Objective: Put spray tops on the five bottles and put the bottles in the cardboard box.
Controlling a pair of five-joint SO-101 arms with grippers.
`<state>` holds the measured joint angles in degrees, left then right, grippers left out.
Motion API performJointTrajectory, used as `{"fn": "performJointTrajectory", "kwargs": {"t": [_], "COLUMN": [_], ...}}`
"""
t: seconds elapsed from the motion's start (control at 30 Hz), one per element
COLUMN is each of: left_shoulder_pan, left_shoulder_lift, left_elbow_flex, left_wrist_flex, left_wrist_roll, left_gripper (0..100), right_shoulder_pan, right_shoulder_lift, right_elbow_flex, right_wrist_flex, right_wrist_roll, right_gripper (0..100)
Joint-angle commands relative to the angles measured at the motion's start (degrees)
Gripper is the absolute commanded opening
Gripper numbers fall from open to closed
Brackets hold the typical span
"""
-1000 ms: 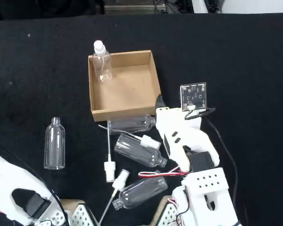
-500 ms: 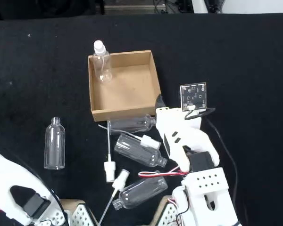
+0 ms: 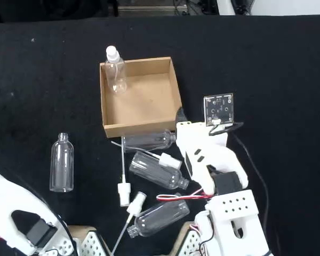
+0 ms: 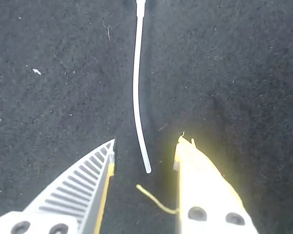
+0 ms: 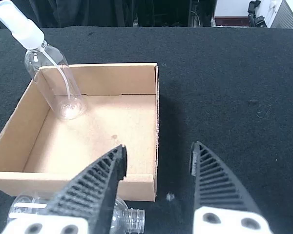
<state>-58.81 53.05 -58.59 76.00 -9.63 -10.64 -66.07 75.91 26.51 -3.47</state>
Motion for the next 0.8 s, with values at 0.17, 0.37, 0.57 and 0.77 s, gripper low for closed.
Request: {"fn": "performJointTrajectory", "kwargs": {"t": [0.17,0.37,0.57,0.77], "left_shoulder_pan": [-0.1,-0.2,-0.5,-0.1], "left_shoulder_lift": [0.7,3.6,3.9,4.7], "left_elbow_flex": [-2.6,-3.7,-7.1,-13.7], "left_wrist_flex": [0.3,-0.6,0.6,4.3], "left_wrist_roll": [0.0,0.4,2.2,2.3], "left_gripper": [15,13,13,13], "right_shoulder_pan": [-1.1,-1.1,-1.1,-1.1], "right_shoulder_lift": [-1.5,-1.5,-1.5,-1.5], "right_elbow_flex": [-0.7,-0.7,-0.7,-0.7], "right_wrist_flex": [-1.4,-1.4,-1.4,-1.4], "right_wrist_roll": [0.1,0.1,0.1,0.1], "right_gripper": [19.8,19.8,19.8,19.8]}}
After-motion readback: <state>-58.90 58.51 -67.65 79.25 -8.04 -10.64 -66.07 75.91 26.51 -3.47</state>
